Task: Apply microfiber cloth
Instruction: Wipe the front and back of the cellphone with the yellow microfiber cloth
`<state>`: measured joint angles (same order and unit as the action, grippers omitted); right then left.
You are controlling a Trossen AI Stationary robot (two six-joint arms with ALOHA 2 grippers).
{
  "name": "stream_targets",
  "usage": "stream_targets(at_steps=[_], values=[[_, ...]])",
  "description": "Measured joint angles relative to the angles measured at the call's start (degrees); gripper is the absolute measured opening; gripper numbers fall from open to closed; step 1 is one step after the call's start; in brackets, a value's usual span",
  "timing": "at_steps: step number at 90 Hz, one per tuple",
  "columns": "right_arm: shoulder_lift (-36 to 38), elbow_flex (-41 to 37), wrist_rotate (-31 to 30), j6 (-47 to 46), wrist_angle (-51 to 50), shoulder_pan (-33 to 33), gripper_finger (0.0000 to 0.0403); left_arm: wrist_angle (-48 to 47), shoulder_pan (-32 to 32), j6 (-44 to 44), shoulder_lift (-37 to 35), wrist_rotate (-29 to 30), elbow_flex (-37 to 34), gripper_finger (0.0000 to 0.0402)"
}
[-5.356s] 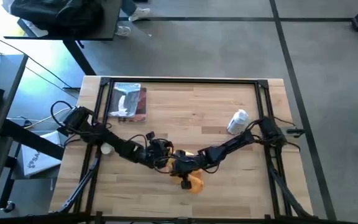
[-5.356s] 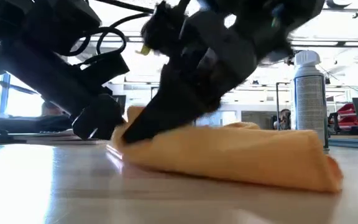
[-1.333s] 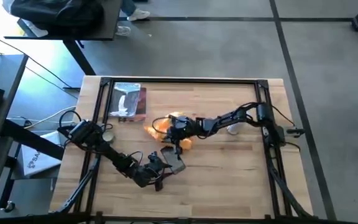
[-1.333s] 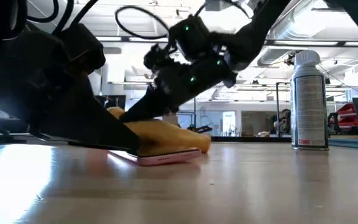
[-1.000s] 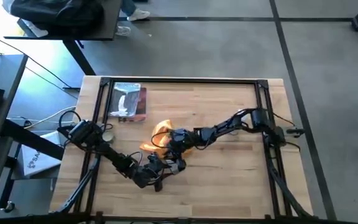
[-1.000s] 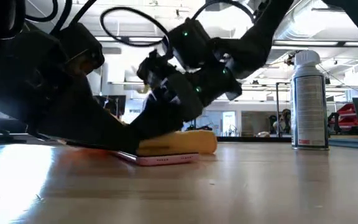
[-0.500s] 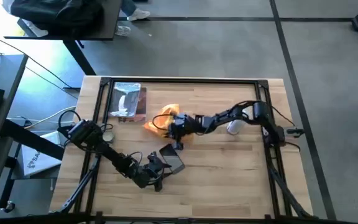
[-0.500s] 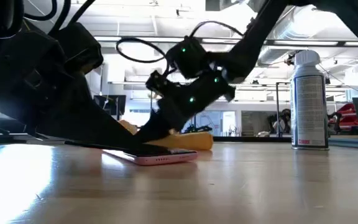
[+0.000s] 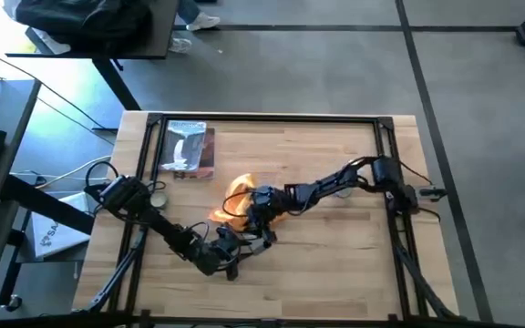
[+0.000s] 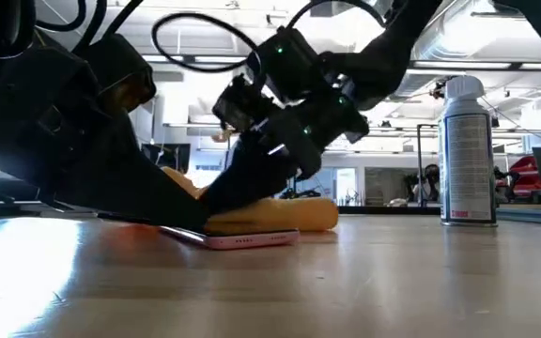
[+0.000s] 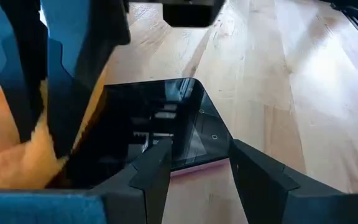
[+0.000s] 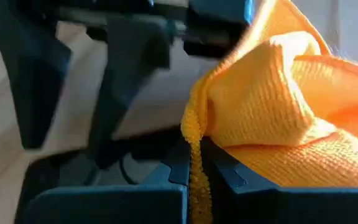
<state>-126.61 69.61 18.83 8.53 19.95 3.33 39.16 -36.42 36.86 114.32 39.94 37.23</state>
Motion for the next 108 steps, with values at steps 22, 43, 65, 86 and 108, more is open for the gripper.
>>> stream_targets(at_steps=[22, 43, 65, 86, 108], values=[[-1.6, 0.2, -4.8, 1.8, 0.6, -7.1, 0.0, -0.3, 0.0, 1.4, 0.0, 0.0, 0.0, 0.0145], [-0.5, -0.1, -1.9, 2.5, 0.3, -11.1, 0.0, -0.3, 0.0, 1.8, 0.0, -0.3, 0.0, 0.0145], [1.8, -0.3, 2.5, 2.2, 0.5, -7.6, 0.0, -0.2, 0.0, 2.0, 0.0, -0.2, 0.0, 0.0145], [1.9, -1.4, 3.1, 0.2, 2.3, -4.7, 0.0, -0.2, 0.0, 2.0, 0.0, -0.2, 0.0, 0.0145], [2.3, -9.4, 0.1, -5.7, 10.9, -5.9, 0.0, -0.2, 0.0, 2.0, 0.0, -0.2, 0.0, 0.0145]])
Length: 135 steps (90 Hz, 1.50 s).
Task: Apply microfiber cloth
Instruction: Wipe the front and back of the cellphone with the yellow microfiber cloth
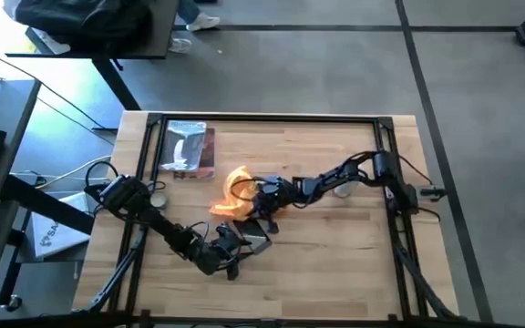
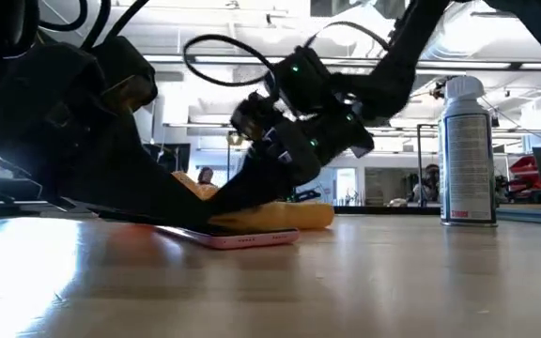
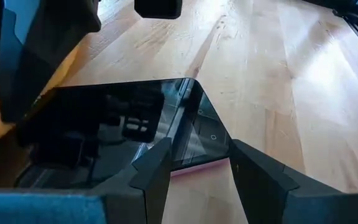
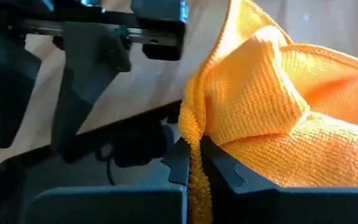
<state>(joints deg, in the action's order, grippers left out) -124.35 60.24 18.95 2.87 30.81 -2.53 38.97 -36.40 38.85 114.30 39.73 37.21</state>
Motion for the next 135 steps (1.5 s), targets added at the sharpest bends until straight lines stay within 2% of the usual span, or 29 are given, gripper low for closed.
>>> stream_targets(at_steps=[13, 24, 41, 49, 58, 66, 75, 83, 101, 109, 116, 125, 135], values=[[-0.2, -5.7, -2.1, -4.4, 11.0, -1.3, 0.0, 0.0, 0.0, 0.0, 0.0, 0.0, 0.0, 0.0145], [-0.4, -6.7, -3.0, -5.5, 14.6, -1.4, 0.0, 0.0, 0.0, 0.4, 0.0, 0.0, 0.0, 0.0145], [-0.4, -2.7, -2.7, -3.9, 14.8, 1.3, 0.0, 0.0, 0.0, 2.1, -0.2, 0.0, 0.0, 0.0145], [-0.4, -0.3, -2.7, -1.3, 10.9, 2.5, 0.0, -0.1, 0.1, 2.5, -0.5, 0.0, 0.0, 0.0145], [-0.4, 0.4, -7.5, 0.4, 5.3, 2.4, 0.0, -1.7, 0.1, 2.6, -1.8, -0.2, 0.0, 0.0145], [-0.2, -0.7, -9.7, 0.1, 4.8, 1.6, 0.0, -3.5, 0.0, 1.5, -3.9, 0.1, -0.2, 0.0145], [0.1, -2.7, -10.1, -1.6, 6.3, 1.0, 0.0, -8.1, 0.0, 0.9, -7.4, -0.8, -0.3, 0.0145], [1.4, -5.3, -12.9, -2.6, 8.4, 1.1, 0.0, -13.1, -0.1, 1.7, -12.1, -1.6, -0.3, 0.0145], [10.8, -12.3, -18.0, -2.1, 11.1, 4.8, 0.0, -20.2, -1.3, 0.5, -22.3, 0.0, -0.2, 0.0145], [16.1, -14.6, -19.0, -1.8, 12.6, 7.4, 0.0, -20.3, -1.7, -3.1, -26.8, 1.6, -0.1, 0.0145], [18.0, -15.8, -20.1, -2.6, 12.0, 9.7, 0.0, -20.2, -2.0, -7.5, -30.8, 3.2, -0.1, 0.0145], [18.2, -15.5, -21.7, -4.2, 12.8, 12.4, 0.0, -19.9, -2.0, -13.5, -36.2, 5.1, -0.1, 0.0145], [14.7, -12.6, -25.6, -6.4, 12.5, 14.2, 0.0, -20.6, -2.2, -20.5, -42.7, 5.8, -0.1, 0.0145]])
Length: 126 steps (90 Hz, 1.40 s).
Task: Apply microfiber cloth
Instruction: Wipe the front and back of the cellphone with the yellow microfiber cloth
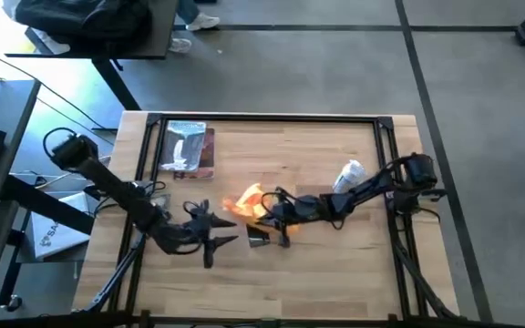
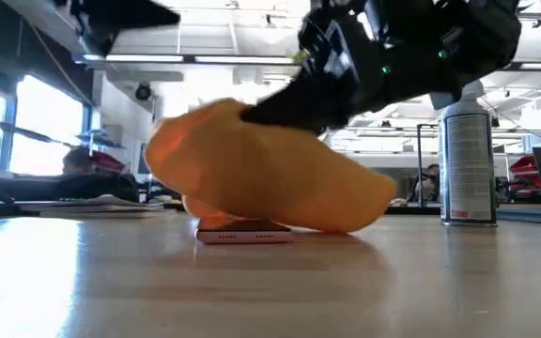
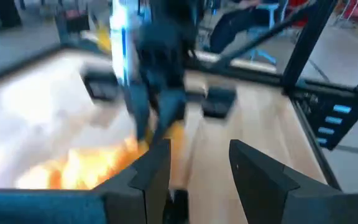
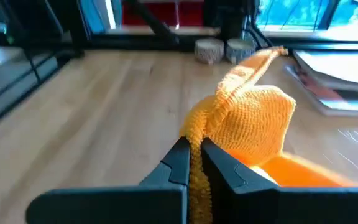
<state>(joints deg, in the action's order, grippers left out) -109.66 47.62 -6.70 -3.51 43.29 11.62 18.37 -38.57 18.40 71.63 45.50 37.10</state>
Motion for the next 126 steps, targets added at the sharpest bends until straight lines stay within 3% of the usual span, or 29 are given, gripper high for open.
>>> stream_targets(at_steps=[13, 27, 59, 68, 92, 111, 126], values=[[-7.0, 5.4, -0.8, -2.4, -2.3, 0.8, 0.0, 0.3, -2.1, -9.2, -9.2, 2.1, 0.0, 0.0145], [-12.0, 8.0, -6.2, -8.7, -6.3, 0.8, 0.0, -0.5, -4.9, -16.6, -15.9, 5.6, 0.0, 0.0145], [-12.3, 8.0, -6.6, -10.8, -7.9, -1.4, 0.0, -1.8, -4.0, -26.6, -18.4, 17.4, 0.0, 0.0145], [-11.8, 8.0, -8.0, -8.1, -7.3, -2.3, 0.0, -1.8, -2.5, -28.0, -18.4, 16.8, 0.0, 0.0145], [-11.3, 10.6, -12.4, -6.5, -14.4, -9.1, 0.0, -4.4, 2.4, -29.2, -18.4, 8.3, 0.1, 0.0145], [-9.3, 10.9, -13.5, -1.4, -17.7, -12.1, 0.0, -9.8, 4.1, -24.5, -18.4, 9.4, 0.1, 0.0145], [-1.6, 11.6, -19.1, 5.0, -22.5, -12.3, 0.0, -11.3, 4.1, -22.5, -19.5, 11.7, 0.1, 0.0145]])
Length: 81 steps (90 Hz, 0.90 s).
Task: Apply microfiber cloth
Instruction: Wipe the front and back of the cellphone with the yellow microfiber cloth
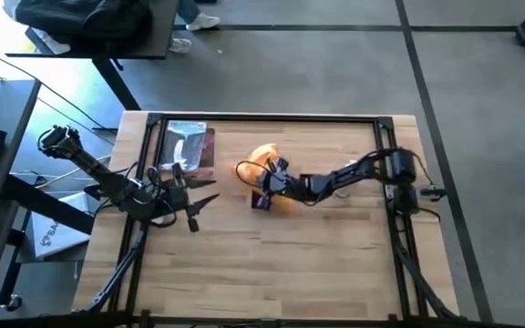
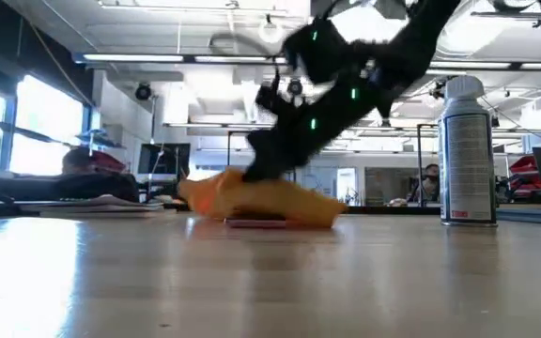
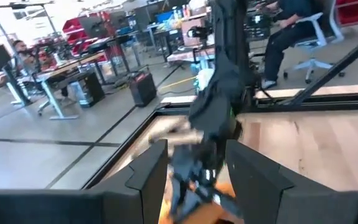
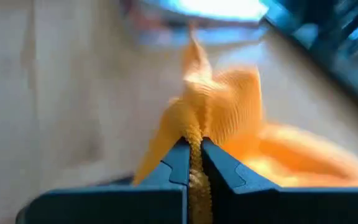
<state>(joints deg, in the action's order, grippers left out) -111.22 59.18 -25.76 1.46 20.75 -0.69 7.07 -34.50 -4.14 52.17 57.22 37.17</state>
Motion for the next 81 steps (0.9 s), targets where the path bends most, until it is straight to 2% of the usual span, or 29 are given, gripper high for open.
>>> stream_targets(at_steps=[21, 27, 34, 40, 45, 65, 72, 81], values=[[15.9, 0.0, 1.4, 1.4, -16.8, 2.4, 0.0, -2.9, -1.2, 5.1, -3.0, 1.7, -1.8, 0.0145], [20.0, 0.0, 6.4, 2.3, -21.8, 3.7, 0.0, -2.9, -1.7, 6.2, -3.5, 3.5, -2.8, 0.0145], [23.9, 0.0, 16.5, 1.6, -27.7, 5.0, 0.0, -2.3, -2.1, 7.0, -4.0, 5.6, -4.1, 0.0145], [26.4, 0.0, 24.5, -1.5, -33.1, 6.1, 0.0, 0.0, -2.3, 6.9, -4.3, 6.3, -5.4, 0.0145], [28.0, 0.0, 27.6, -5.2, -38.9, 7.5, 0.0, 1.2, -2.3, 6.8, -4.4, 6.3, -6.2, 0.0145], [31.2, 0.0, 29.1, -23.8, -67.6, 13.9, 0.0, 2.6, -2.3, 6.9, -4.5, 5.4, -6.6, 0.0145], [32.1, 0.0, 29.1, -28.4, -74.7, 16.2, 0.0, 3.6, -2.4, 6.9, -4.5, 4.5, -6.6, 0.0145], [32.9, 0.0, 24.3, -30.5, -80.3, 18.5, 0.0, 3.6, -2.4, 6.9, -4.5, 3.5, -6.6, 0.0145]])
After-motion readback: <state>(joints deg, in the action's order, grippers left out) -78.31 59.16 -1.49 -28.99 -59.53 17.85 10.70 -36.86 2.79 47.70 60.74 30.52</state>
